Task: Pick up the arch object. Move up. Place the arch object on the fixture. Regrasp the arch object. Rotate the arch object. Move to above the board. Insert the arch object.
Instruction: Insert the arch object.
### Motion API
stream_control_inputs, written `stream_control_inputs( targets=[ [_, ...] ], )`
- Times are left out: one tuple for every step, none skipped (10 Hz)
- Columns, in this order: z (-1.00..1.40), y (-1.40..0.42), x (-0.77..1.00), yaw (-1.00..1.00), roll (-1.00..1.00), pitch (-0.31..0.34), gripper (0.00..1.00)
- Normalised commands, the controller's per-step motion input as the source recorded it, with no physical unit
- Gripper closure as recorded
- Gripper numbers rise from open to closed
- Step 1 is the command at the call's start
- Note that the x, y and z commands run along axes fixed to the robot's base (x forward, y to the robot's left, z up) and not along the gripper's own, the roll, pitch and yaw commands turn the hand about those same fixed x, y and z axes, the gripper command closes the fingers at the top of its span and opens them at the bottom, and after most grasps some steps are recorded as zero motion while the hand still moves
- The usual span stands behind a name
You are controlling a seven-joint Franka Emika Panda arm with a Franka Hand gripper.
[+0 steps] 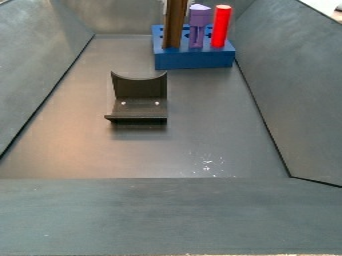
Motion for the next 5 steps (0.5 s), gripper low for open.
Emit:
stream_control_inputs(
  targets=[
    [-0.41,-0.62,0.4,0.0,0.44,0.114,1.0],
    [-0.33,-0.62,0.32,0.0,0.45,0.181,1.0],
    [-0.32,-0.62,0.3,-0.01,0.45,0.196,1.0],
    [-0.3,-0.62,0.27,-0.01,0.45,0.214,1.0],
    [-0.3,-0.61,0.32,0.0,0.43,0.234,1.0]
  ],
)
